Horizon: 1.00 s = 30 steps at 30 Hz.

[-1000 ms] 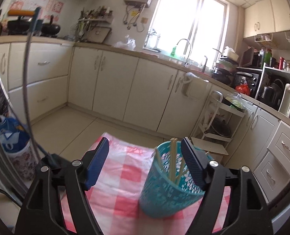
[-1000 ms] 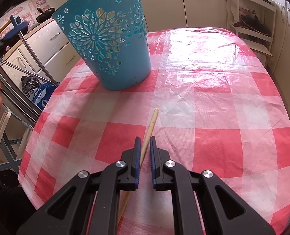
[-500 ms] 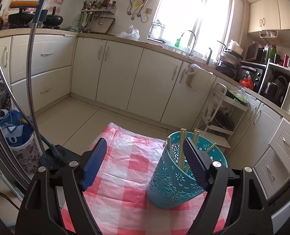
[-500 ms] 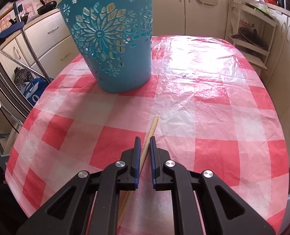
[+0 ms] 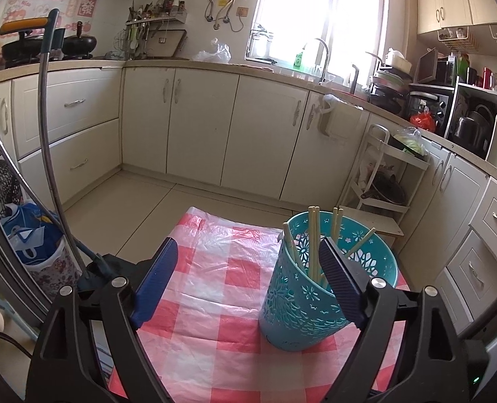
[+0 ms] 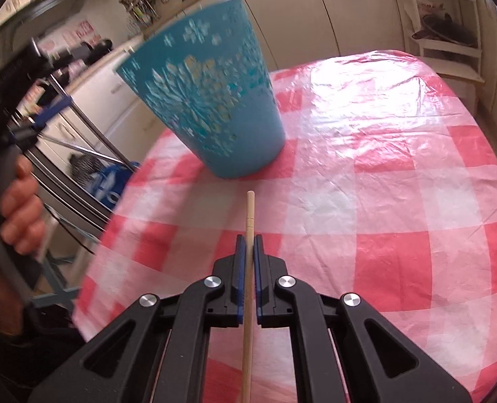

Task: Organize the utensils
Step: 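Lift the chopstick with the right gripper up over the teal basket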

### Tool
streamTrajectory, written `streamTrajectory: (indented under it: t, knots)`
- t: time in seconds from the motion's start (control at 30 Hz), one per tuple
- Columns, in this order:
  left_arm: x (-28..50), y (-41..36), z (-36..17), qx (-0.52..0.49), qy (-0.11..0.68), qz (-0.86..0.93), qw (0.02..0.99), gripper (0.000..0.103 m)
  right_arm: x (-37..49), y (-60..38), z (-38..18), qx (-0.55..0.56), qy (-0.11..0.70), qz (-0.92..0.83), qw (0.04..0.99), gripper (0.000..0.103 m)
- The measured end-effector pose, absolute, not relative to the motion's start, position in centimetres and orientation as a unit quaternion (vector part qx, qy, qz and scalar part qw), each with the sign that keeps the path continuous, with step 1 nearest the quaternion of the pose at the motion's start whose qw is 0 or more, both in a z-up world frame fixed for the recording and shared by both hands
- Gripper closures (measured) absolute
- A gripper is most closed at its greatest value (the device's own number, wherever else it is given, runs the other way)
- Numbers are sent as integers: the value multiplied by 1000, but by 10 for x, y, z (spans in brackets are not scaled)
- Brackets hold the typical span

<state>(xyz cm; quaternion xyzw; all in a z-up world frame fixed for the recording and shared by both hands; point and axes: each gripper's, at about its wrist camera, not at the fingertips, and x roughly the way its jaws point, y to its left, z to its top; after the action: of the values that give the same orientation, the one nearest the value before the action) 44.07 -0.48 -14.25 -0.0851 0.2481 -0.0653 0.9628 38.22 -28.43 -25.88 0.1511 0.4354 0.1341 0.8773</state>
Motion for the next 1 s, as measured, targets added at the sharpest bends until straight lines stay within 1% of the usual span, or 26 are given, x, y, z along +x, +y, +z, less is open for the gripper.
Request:
streamTrajectory:
  t: [0.1, 0.27, 0.5, 0.83, 0.93, 1.0]
  knots:
    - [441, -5, -143, -82, 251, -65, 962, 20, 379, -291, -245, 191, 412, 168, 875, 98]
    - [441, -1, -143, -87, 254, -61, 961, 20, 375, -291, -211, 216, 365, 209, 881, 98]
    - [442, 7, -142, -97, 256, -55, 960, 20, 368, -291, -165, 206, 305, 226, 902, 98]
    - [443, 6, -142, -101, 258, -54, 959, 20, 372, -294, -126, 180, 283, 224, 915, 99]
    - [444, 7, -144, -105, 260, -54, 958, 20, 374, -291, -118, 156, 294, 213, 919, 99]
    - [444, 8, -144, -106, 261, -52, 958, 20, 377, -287, -124, 141, 312, 204, 917, 99]
